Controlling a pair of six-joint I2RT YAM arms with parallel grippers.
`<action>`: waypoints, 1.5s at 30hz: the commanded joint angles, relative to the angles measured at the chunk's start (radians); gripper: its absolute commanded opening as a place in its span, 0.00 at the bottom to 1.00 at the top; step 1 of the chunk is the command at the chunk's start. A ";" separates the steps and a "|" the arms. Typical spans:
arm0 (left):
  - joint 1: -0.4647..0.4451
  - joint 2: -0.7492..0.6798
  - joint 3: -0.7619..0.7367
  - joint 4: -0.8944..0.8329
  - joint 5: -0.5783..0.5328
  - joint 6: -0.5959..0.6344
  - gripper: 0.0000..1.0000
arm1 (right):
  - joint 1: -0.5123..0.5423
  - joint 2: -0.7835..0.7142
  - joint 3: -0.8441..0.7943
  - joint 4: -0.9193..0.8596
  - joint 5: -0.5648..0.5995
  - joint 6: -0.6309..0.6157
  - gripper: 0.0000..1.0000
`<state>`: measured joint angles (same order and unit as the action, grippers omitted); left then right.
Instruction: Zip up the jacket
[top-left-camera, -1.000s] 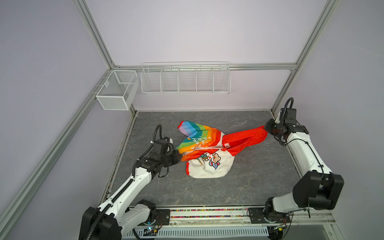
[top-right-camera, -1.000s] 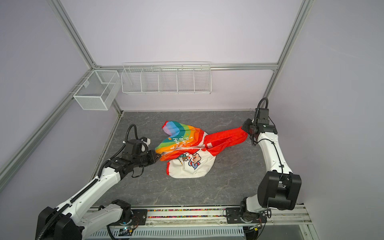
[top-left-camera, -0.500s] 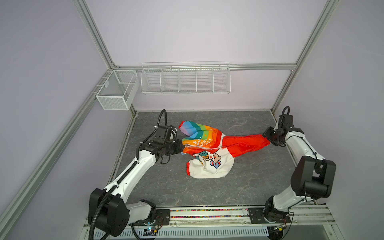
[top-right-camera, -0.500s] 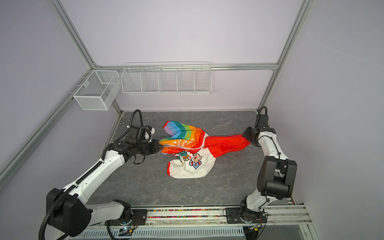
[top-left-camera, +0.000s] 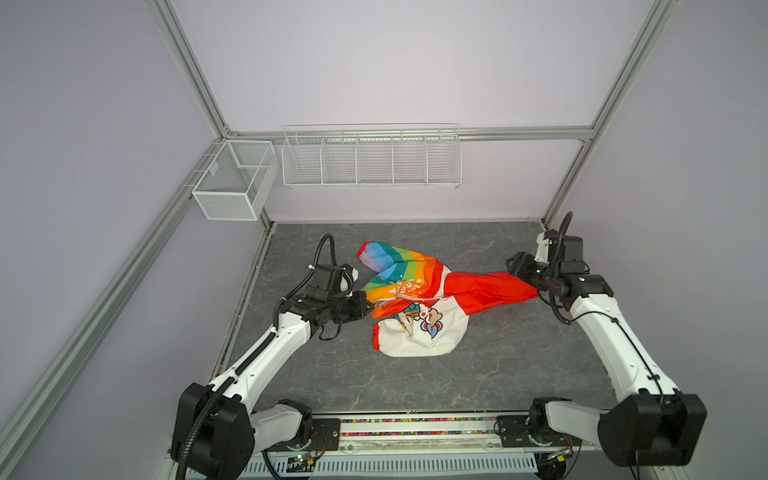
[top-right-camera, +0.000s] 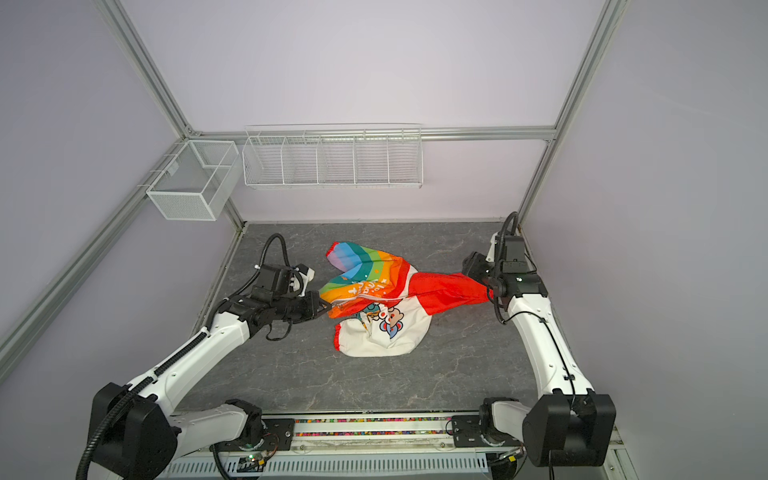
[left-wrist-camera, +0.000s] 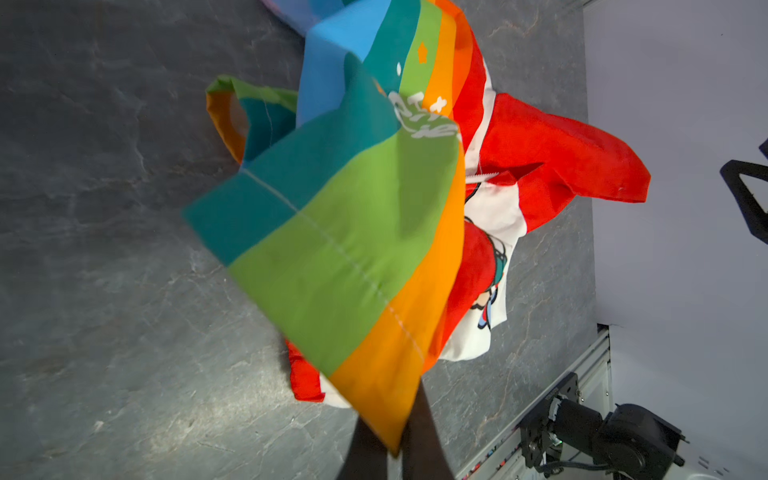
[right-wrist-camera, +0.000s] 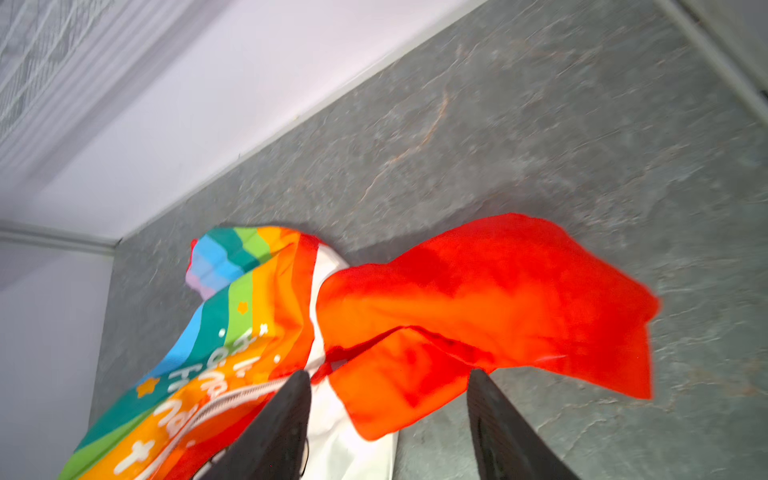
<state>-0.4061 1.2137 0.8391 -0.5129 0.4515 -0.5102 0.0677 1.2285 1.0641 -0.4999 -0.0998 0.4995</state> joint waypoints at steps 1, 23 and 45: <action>0.003 -0.035 -0.047 0.033 0.042 -0.014 0.00 | 0.073 0.005 -0.083 0.043 -0.038 0.062 0.63; 0.003 -0.103 -0.143 0.062 0.048 -0.031 0.00 | 0.257 0.359 -0.004 0.111 0.104 0.096 0.68; 0.003 -0.084 -0.149 0.083 0.065 -0.030 0.00 | 0.331 0.682 0.189 0.119 0.103 0.120 0.58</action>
<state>-0.4061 1.1221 0.6975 -0.4435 0.4995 -0.5480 0.3912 1.8763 1.2419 -0.3901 -0.0158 0.5987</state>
